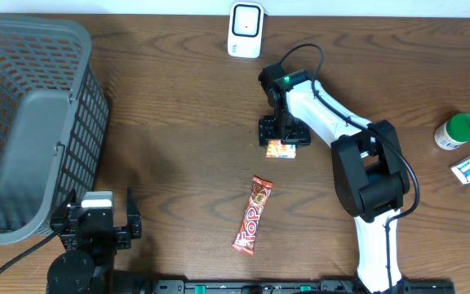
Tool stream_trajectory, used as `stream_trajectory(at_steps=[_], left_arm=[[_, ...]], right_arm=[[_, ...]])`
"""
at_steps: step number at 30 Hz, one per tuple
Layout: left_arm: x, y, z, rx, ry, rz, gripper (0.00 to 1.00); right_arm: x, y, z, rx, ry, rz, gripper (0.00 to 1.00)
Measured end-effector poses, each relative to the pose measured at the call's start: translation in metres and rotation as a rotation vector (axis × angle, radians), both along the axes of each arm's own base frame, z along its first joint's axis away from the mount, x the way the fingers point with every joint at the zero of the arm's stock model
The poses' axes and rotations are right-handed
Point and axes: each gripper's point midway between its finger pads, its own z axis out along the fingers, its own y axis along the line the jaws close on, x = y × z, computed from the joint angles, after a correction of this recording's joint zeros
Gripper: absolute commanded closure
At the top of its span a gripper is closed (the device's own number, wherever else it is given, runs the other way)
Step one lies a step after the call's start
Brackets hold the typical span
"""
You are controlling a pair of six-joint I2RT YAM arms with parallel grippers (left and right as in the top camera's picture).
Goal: Scan the item barcode
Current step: 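Grasp the orange packet with the right gripper and lift it, then carry the orange packet up and hold it before the scanner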
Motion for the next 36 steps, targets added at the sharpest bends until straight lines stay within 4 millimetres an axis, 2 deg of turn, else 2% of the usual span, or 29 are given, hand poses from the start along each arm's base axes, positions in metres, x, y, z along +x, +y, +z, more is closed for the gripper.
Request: stream_trajectory(at_steps=[3,5,7,13,18,20,29,36], left_arm=[[0.000,0.000,0.000,0.000,0.000,0.000,0.08],[0.000,0.000,0.000,0.000,0.000,0.000,0.08],[0.000,0.000,0.000,0.000,0.000,0.000,0.08],[0.000,0.000,0.000,0.000,0.000,0.000,0.08],[0.000,0.000,0.000,0.000,0.000,0.000,0.08],[0.000,0.000,0.000,0.000,0.000,0.000,0.08],[0.000,0.000,0.000,0.000,0.000,0.000,0.08],[0.000,0.000,0.000,0.000,0.000,0.000,0.08]], right_arm=[[-0.006,-0.001,0.000,-0.003,0.026,0.007,0.27],[-0.009,-0.002,0.000,-0.004,0.040,0.008,0.11],[-0.012,-0.003,0.000,-0.005,0.055,0.013,0.05],[-0.015,-0.002,0.000,-0.006,0.064,0.020,0.10],[-0.017,0.002,0.000,-0.005,0.064,0.037,0.27],[-0.017,0.002,0.000,-0.006,0.065,0.040,0.31],[-0.021,0.002,0.000,-0.006,0.079,0.044,0.35],[-0.048,0.000,0.002,0.001,0.219,0.031,0.35]])
